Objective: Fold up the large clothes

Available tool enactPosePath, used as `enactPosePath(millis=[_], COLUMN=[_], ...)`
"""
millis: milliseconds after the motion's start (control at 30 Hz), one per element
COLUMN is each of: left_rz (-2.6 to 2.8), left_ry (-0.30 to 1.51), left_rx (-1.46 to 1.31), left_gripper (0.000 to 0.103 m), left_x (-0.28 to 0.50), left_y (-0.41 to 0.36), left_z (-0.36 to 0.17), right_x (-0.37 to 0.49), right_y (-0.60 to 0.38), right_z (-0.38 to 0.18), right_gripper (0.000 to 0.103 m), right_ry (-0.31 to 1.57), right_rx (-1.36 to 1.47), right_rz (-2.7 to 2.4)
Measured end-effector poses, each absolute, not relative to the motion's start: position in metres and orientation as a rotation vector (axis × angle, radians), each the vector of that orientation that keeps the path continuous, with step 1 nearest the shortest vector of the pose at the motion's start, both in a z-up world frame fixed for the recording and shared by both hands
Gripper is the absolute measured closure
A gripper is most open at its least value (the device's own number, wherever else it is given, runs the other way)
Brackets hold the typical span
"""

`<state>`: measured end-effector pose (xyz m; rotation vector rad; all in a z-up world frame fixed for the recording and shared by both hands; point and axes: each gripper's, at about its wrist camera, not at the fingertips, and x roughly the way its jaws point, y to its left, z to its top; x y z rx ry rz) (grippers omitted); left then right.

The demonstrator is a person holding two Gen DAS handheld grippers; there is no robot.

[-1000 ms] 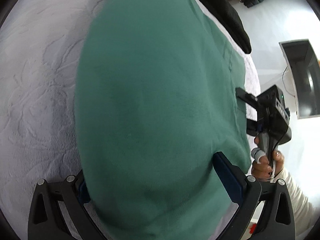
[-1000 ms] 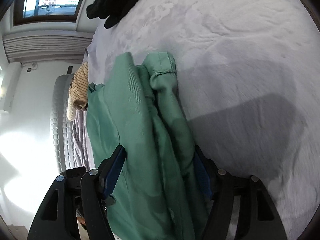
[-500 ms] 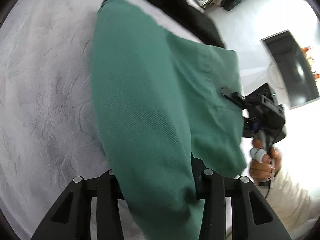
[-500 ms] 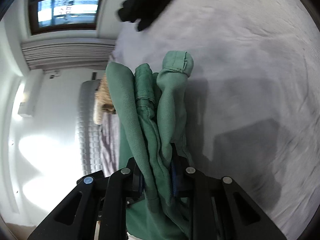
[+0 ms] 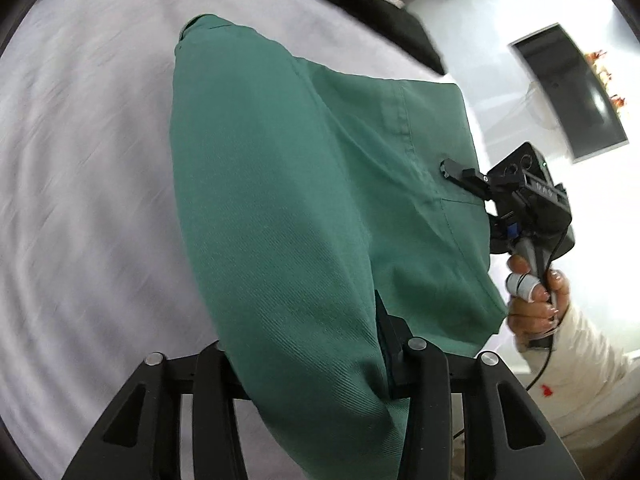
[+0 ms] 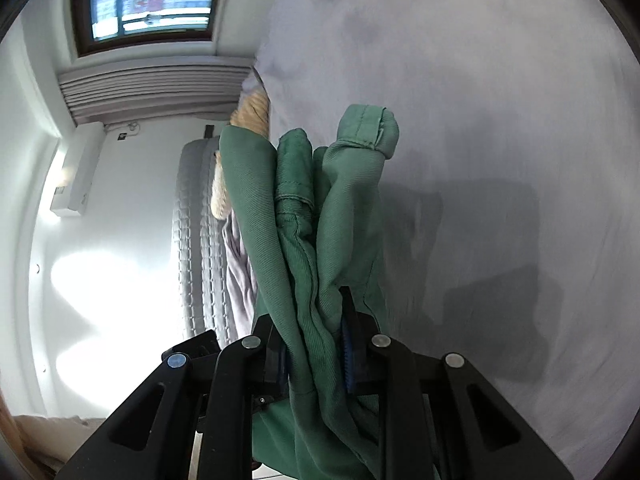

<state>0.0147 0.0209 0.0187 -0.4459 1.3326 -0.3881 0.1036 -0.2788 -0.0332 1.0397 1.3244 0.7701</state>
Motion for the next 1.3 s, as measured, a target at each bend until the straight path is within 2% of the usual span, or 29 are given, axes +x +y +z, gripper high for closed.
enactPosePath(millis=[100, 167, 233, 267, 300, 367, 400, 500, 533, 567, 600, 733, 867, 900, 967, 1067, 1300], left_rz=[-0.252, -0.216, -0.238, -0.243, -0.247, -0.235, -0.218, -0.162, -0.147, -0.131, -0.121, -0.103, -0.103, -0.093, -0.08, -0.081, -0.208], left_ry=[1.417, 1.448, 1.417, 1.401, 1.37, 1.312, 1.275, 1.213, 1.203, 1.194, 1.188, 1.187, 1.247, 1.251, 1.257, 1.247, 1.299], left_rx=[-0.42, -0.415, -0.439, -0.424, -0.399, -0.388, -0.389, -0.384, -0.385, -0.383, -0.38, -0.307, -0.297, -0.306, -0.291, -0.204, -0.177], left_gripper=[0.046, 0.042, 0.042, 0.042, 0.042, 0.036, 0.027, 0.026, 0.026, 0.026, 0.026, 0.026, 0.024, 0.02, 0.02, 0.02, 0.02], left_x=[-0.014, -0.026, -0.034, -0.035, -0.037, -0.033, -0.032, -0.011, -0.009, -0.008, -0.003, 0.006, 0.024, 0.024, 0.024, 0.011, -0.039], left_y=[0.037, 0.045, 0.053, 0.054, 0.059, 0.071, 0.082, 0.08, 0.081, 0.08, 0.082, 0.066, 0.054, 0.055, 0.056, 0.057, 0.057], left_z=[-0.014, -0.026, -0.016, -0.01, 0.0, 0.014, 0.017, 0.02, 0.02, 0.018, 0.011, 0.004, -0.029, -0.032, -0.028, -0.007, 0.024], right_x=[0.081, 0.077, 0.076, 0.075, 0.076, 0.076, 0.073, 0.088, 0.093, 0.095, 0.096, 0.089, 0.109, 0.112, 0.113, 0.107, 0.068], right_y=[-0.257, -0.258, -0.262, -0.262, -0.26, -0.257, -0.255, -0.233, -0.224, -0.217, -0.208, -0.205, -0.226, -0.227, -0.239, -0.253, -0.268], right_z=[-0.066, -0.075, -0.063, -0.054, -0.04, -0.014, -0.005, 0.002, 0.001, -0.001, -0.003, 0.014, -0.038, -0.047, -0.053, -0.044, 0.008], right_gripper=[0.08, 0.074, 0.059, 0.048, 0.045, 0.045, 0.045, 0.045, 0.048, 0.068, 0.094, 0.095, 0.095, 0.094, 0.094, 0.089, 0.088], right_ry=[1.418, 1.454, 1.479, 1.471, 1.449, 1.37, 1.338, 1.316, 1.317, 1.327, 1.341, 1.243, 1.34, 1.351, 1.348, 1.369, 1.368], right_rx=[0.974, 0.896, 0.787, 0.711, 0.607, 0.455, 0.429, 0.377, 0.371, 0.367, 0.345, 0.195, 0.235, 0.258, 0.33, 0.393, 0.354], right_rz=[0.668, 0.541, 0.46, 0.431, 0.4, 0.373, 0.381, 0.396, 0.407, 0.42, 0.415, 0.404, 0.346, 0.348, 0.358, 0.332, 0.302])
